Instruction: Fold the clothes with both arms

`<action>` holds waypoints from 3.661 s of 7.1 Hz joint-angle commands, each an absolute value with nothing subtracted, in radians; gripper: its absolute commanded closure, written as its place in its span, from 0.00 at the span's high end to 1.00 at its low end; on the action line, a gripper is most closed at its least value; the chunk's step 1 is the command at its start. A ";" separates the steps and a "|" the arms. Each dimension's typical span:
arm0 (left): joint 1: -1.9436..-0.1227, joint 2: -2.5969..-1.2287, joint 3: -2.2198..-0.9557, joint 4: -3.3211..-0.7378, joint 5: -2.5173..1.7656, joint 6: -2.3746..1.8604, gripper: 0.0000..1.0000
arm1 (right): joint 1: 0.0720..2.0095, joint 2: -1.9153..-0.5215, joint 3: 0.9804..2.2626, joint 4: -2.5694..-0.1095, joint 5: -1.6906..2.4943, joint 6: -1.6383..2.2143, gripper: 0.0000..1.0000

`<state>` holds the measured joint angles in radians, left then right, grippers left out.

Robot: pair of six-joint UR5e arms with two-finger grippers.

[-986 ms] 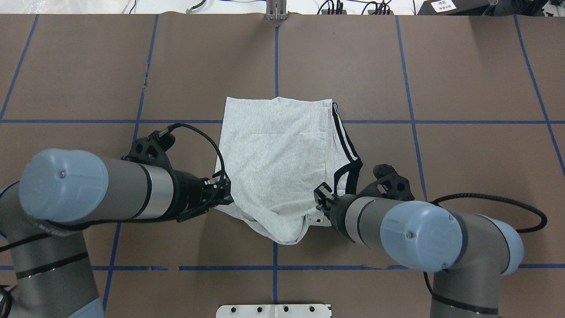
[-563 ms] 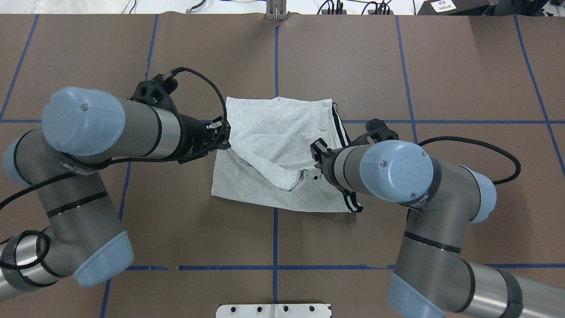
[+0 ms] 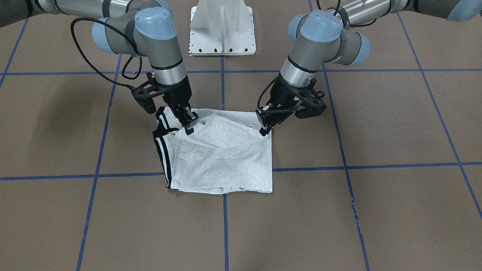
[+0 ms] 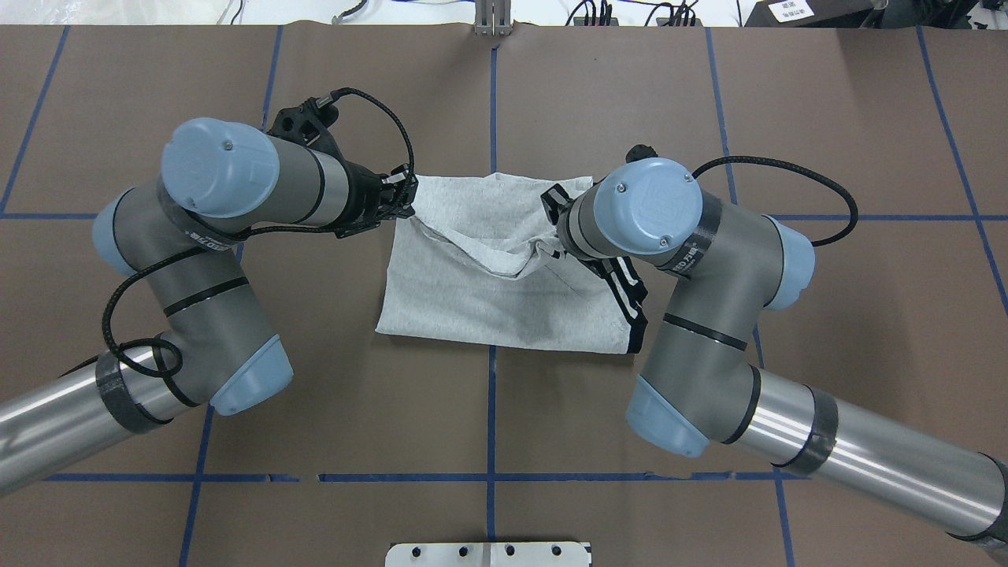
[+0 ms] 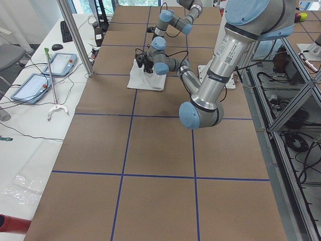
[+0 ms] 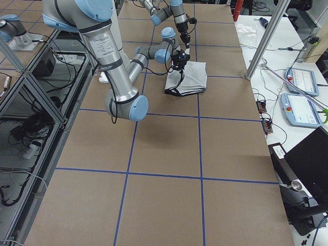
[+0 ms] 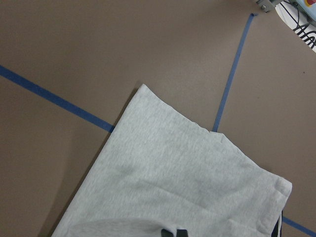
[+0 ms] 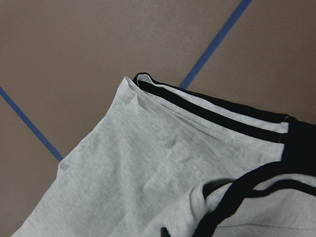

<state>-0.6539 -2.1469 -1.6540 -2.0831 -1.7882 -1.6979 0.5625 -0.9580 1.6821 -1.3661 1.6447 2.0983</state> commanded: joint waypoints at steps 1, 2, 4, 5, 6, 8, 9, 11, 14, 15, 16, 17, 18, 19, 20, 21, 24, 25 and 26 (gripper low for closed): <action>-0.678 -2.186 -1.571 -2.105 -1.787 -1.645 0.00 | 0.595 -0.915 1.536 -1.295 1.647 2.023 0.00; -0.683 -2.195 -1.524 -2.156 -1.786 -1.634 0.00 | 0.606 -0.872 1.475 -1.293 1.647 1.994 0.00; -0.686 -2.221 -1.425 -2.245 -1.783 -1.631 0.00 | 0.641 -0.856 1.431 -1.295 1.672 1.840 0.00; -0.687 -2.246 -1.387 -2.256 -1.781 -1.631 0.07 | 0.652 -0.853 1.408 -1.293 1.677 1.782 0.09; -0.705 -2.269 -1.305 -2.322 -1.781 -1.628 0.23 | 0.673 -0.821 1.358 -1.293 1.677 1.696 0.53; -0.759 -2.278 -1.201 -2.407 -1.767 -1.487 0.83 | 0.827 -0.770 1.194 -1.187 1.803 1.433 1.00; -0.765 -2.279 -1.203 -2.408 -1.767 -1.488 0.84 | 0.915 -0.772 1.159 -1.183 1.895 1.260 1.00; -0.773 -2.278 -1.207 -2.411 -1.775 -1.476 0.84 | 0.937 -0.859 1.150 -1.177 1.925 1.061 1.00; -0.830 -2.216 -1.247 -2.401 -1.917 -1.324 0.84 | 1.041 -0.995 1.192 -1.127 2.076 0.543 1.00; -0.841 -2.170 -1.299 -2.398 -1.919 -1.242 0.84 | 1.080 -1.020 1.193 -1.127 2.156 0.356 1.00; -0.851 -2.145 -1.322 -2.398 -1.930 -1.212 0.84 | 1.127 -1.054 1.192 -1.135 2.243 0.228 1.00; -0.856 -2.145 -1.327 -2.398 -1.939 -1.212 0.84 | 1.140 -1.095 1.195 -1.138 2.273 0.096 1.00; -0.857 -2.141 -1.327 -2.398 -1.939 -1.210 0.84 | 1.156 -1.120 1.203 -1.138 2.289 0.057 1.00; -0.861 -2.125 -1.336 -2.398 -1.940 -1.210 0.84 | 1.192 -1.138 1.207 -1.138 2.293 0.008 1.00; -0.862 -2.109 -1.350 -2.398 -1.940 -1.210 0.84 | 1.230 -1.169 1.212 -1.149 2.325 -0.055 1.00; -0.864 -2.070 -1.382 -2.398 -1.953 -1.198 0.85 | 1.280 -1.201 1.222 -1.161 2.373 -0.058 1.00; -0.983 -1.929 -1.437 -2.396 -2.017 -0.900 0.88 | 1.440 -1.281 1.275 -1.401 2.359 -0.055 1.00; -1.059 -1.878 -1.437 -2.395 -2.063 -0.736 0.98 | 1.442 -1.261 1.275 -1.448 2.308 -0.055 1.00; -1.115 -1.832 -1.431 -2.357 -2.069 -0.557 1.00 | 1.440 -1.258 1.275 -1.462 2.307 -0.043 1.00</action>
